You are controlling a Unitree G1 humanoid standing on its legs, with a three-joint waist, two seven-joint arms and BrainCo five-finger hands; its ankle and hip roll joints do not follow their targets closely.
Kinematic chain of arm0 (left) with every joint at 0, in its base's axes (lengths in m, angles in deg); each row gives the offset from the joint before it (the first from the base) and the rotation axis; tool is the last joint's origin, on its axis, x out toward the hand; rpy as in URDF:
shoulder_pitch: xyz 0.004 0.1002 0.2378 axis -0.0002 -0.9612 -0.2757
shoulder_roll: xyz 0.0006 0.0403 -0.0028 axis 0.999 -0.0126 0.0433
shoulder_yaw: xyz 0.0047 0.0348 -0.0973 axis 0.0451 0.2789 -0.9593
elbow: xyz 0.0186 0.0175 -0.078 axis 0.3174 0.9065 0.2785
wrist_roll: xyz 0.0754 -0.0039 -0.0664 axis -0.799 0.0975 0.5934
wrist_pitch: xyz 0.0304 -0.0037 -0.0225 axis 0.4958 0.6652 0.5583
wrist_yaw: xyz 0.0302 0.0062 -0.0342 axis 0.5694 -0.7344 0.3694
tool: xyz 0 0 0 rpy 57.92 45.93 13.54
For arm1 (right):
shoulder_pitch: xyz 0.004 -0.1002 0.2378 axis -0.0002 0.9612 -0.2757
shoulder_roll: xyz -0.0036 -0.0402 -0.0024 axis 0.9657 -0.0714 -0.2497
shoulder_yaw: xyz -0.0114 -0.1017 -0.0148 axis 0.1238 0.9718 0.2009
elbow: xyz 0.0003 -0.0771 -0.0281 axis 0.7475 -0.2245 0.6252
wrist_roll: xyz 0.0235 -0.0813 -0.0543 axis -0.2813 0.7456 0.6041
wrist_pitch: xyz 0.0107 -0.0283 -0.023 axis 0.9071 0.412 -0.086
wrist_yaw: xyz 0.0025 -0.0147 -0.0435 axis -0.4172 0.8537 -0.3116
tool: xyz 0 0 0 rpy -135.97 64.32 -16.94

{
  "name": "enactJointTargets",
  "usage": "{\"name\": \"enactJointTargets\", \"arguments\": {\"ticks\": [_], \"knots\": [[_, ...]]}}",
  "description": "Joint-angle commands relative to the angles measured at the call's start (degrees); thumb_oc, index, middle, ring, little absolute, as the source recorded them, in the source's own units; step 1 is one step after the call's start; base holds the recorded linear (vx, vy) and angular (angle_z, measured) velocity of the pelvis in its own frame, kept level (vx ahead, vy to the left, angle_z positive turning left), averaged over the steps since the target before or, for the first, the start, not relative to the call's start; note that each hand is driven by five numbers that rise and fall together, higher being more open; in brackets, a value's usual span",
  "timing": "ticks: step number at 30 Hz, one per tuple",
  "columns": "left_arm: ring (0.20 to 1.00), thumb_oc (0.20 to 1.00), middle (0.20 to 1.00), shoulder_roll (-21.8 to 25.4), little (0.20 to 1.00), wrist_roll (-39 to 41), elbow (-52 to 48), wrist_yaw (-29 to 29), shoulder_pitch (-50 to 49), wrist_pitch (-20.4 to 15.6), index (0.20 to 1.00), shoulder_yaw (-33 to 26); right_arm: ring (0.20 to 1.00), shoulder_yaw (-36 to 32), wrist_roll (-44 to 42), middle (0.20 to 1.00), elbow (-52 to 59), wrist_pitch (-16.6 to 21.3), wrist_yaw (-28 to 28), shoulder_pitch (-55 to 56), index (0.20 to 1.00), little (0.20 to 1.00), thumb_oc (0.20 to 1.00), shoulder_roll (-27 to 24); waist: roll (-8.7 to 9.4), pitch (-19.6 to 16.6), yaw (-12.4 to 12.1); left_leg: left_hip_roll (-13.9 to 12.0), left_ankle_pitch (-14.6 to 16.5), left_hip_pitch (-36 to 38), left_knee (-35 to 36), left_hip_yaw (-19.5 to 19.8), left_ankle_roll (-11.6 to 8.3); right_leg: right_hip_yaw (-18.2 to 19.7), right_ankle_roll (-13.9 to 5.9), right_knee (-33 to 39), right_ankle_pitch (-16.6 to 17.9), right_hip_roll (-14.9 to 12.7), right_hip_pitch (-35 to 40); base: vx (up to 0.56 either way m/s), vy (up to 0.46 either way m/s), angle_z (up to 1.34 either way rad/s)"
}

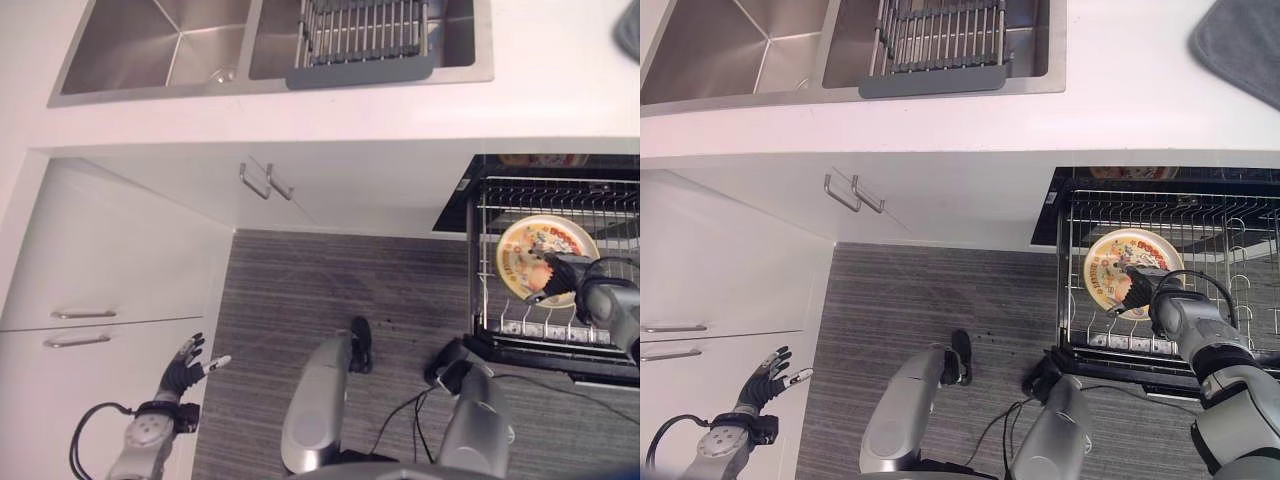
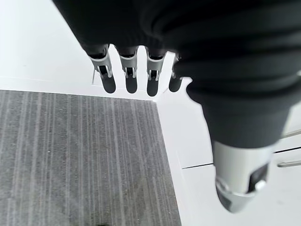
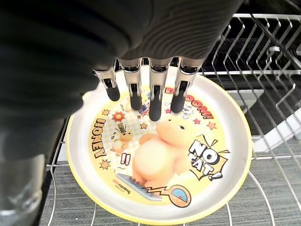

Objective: Place the dishes in the dishwasher.

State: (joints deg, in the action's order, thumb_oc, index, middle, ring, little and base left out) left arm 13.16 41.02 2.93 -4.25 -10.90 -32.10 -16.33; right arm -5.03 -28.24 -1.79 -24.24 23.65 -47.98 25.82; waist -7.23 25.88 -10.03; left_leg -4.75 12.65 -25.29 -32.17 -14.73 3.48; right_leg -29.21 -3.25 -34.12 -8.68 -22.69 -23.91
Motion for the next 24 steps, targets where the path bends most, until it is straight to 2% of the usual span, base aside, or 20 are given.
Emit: {"name": "enactJointTargets", "arguments": {"ticks": [1,7,8,10,12,13,14,15,17,18,19,20,21,22,24], "knots": [[1.0,1.0,1.0,3.1,1.0,0.9,-1.1,1.9,-0.6,0.9,1.0,0.2,1.0,-1.7,-6.3,1.0,-2.8,-0.8,2.2,-1.3,1.0,1.0,1.0,-0.4,0.73,-0.8,-1.9,-2.8,0.7,4.8,5.6,-1.3,-4.27,2.3,-6.34,-2.9,-1.6,-5.0,-2.1,0.0,0.0,0.0],[1.0,1.0,1.0,1.7,1.0,1.2,-2.3,2.3,-2.3,1.1,1.0,0.3,1.0,-10.2,-21.4,1.0,1.1,0.9,-1.8,1.9,1.0,1.0,1.0,0.4,1.06,-0.8,-1.0,-2.8,0.0,5.8,6.6,-1.3,-4.37,2.6,-6.09,-1.8,-1.2,-4.0,-0.9,0.01,0.035,0.0],[1.0,1.0,1.0,1.4,1.0,1.2,-2.6,2.6,-2.7,1.1,1.0,0.3,1.0,-11.8,-25.6,1.0,2.7,0.4,0.1,2.7,1.0,1.0,1.0,0.3,1.21,-0.9,-0.7,-2.9,-0.1,6.1,6.8,-1.2,-4.38,2.7,-6.03,-1.6,-1.2,-3.8,-0.7,0.02,0.045,-0.01],[1.0,1.0,1.0,0.6,1.0,1.7,-2.3,3.4,-3.7,0.6,1.0,0.5,1.0,-18.4,-37.8,1.0,7.6,-0.5,0.5,4.9,1.0,1.0,1.0,0.6,1.7,-0.9,0.3,-3.1,-0.3,6.7,7.3,-1.3,-4.62,3.2,-5.74,-1.1,-1.1,-3.0,-0.2,0.04,0.077,-0.01],[1.0,1.0,1.0,0.0,1.0,1.7,-1.9,3.7,-4.4,-0.1,1.0,0.0,1.0,-22.0,-41.6,1.0,11.2,-1.4,0.3,6.8,1.0,1.0,1.0,1.0,2.06,-0.9,0.9,-3.2,-0.5,7.0,7.7,-1.5,-4.7,3.8,-5.69,-0.7,-0.9,-2.5,-0.1,0.03,0.064,-0.02],[1.0,1.0,1.0,-0.5,1.0,1.8,-1.7,4.1,-5.0,-0.5,1.0,-0.1,1.0,-24.7,-44.0,1.0,15.0,-3.0,-0.2,8.6,1.0,1.0,1.0,1.3,2.43,-0.9,1.5,-3.4,-0.5,7.2,7.7,-1.6,-4.77,4.1,-5.59,-0.7,-0.9,-2.2,-0.1,0.02,0.092,-0.04],[1.0,1.0,1.0,-1.4,1.0,1.8,-1.7,5.2,-5.5,-0.5,1.0,-0.1,1.0,-28.7,-45.7,1.0,18.5,-6.4,-1.3,11.2,1.0,1.0,1.0,1.4,2.9,-0.9,2.3,-3.6,-0.6,7.5,8.0,-1.9,-4.81,4.7,-5.45,-0.5,-0.9,-1.6,0.0,0.02,0.11,-0.09],[1.0,1.0,1.0,-1.9,1.0,1.4,-1.7,5.5,-5.7,-0.4,1.0,-0.4,1.0,-31.1,-49.7,1.0,19.6,-6.6,-2.7,12.5,1.0,1.0,1.0,1.3,3.13,-0.8,2.7,-3.7,-0.7,7.6,8.1,-2.0,-4.82,5.1,-5.33,-0.5,-0.9,-1.3,0.0,0.01,0.108,-0.09],[1.0,1.0,1.0,-2.8,1.0,1.5,-1.5,6.7,-5.7,-0.1,1.0,-0.4,1.0,-38.6,-56.6,1.0,26.9,-10.5,-4.8,15.3,1.0,1.0,1.0,4.3,4.02,-0.8,4.1,-4.3,-0.9,8.3,8.8,-2.7,-4.86,5.9,-5.12,-0.5,-1.2,-0.3,0.1,0.03,0.094,-0.16],[1.0,1.0,1.0,-3.5,1.0,1.3,-1.2,7.5,-5.6,-0.1,1.0,-0.6,1.0,-41.6,-57.4,1.0,29.9,-12.6,-6.3,16.8,1.0,1.0,1.0,6.0,4.57,-0.9,4.8,-4.6,-1.0,8.5,9.1,-3.0,-4.86,6.4,-5.17,-0.5,-1.3,0.1,0.0,0.04,0.086,-0.27],[1.0,1.0,1.0,-4.0,1.0,1.0,-1.1,8.1,-5.4,0.1,1.0,-0.8,1.0,-43.0,-56.9,1.0,31.7,-15.6,-7.2,17.7,1.0,1.0,1.0,7.1,4.98,-0.9,5.3,-4.9,-1.2,8.7,9.4,-3.3,-4.81,6.6,-5.19,-0.5,-1.2,0.3,0.0,-0.05,0.058,-0.32],[1.0,1.0,1.0,-4.4,1.0,1.0,-1.0,8.9,-5.2,0.1,1.0,-0.5,1.0,-43.8,-56.3,1.0,33.7,-17.1,-7.5,18.9,1.0,1.0,1.0,7.5,5.38,-0.8,5.7,-5.1,-2.8,8.4,10.4,-4.0,-4.37,6.1,-4.42,0.7,0.3,0.7,-0.2,-0.01,0.046,-0.26],[1.0,1.0,1.0,-5.2,1.0,0.8,-0.7,9.9,-5.0,-0.2,1.0,-0.6,1.0,-44.9,-57.8,1.0,36.8,-18.8,-7.7,20.7,1.0,1.0,1.0,8.2,5.88,-0.9,6.2,-5.3,-2.1,9.2,10.8,-3.7,-4.9,6.8,-5.3,0.7,-0.4,1.2,0.2,-0.08,0.036,-0.25],[1.0,1.0,1.0,-5.6,1.0,0.9,-0.7,10.6,-4.9,-0.3,1.0,-0.8,1.0,-46.0,-59.1,1.0,39.5,-20.3,-7.4,22.2,1.0,1.0,1.0,9.2,6.35,-0.9,6.6,-5.4,-3.8,9.0,12.0,-4.3,-4.49,6.3,-4.59,2.2,1.1,1.6,0.2,-0.01,0.048,-0.25],[1.0,1.0,1.0,-6.9,1.0,0.8,0.0,11.7,-5.3,-1.1,1.0,-1.6,1.0,-48.4,-60.5,1.0,45.5,-21.5,-6.3,26.7,1.0,1.0,1.0,12.6,7.45,-1.4,7.7,-5.3,-4.9,10.4,14.5,-4.7,-4.62,6.8,-5.1,5.0,2.2,2.9,1.7,-0.03,0.041,-0.26]]}}
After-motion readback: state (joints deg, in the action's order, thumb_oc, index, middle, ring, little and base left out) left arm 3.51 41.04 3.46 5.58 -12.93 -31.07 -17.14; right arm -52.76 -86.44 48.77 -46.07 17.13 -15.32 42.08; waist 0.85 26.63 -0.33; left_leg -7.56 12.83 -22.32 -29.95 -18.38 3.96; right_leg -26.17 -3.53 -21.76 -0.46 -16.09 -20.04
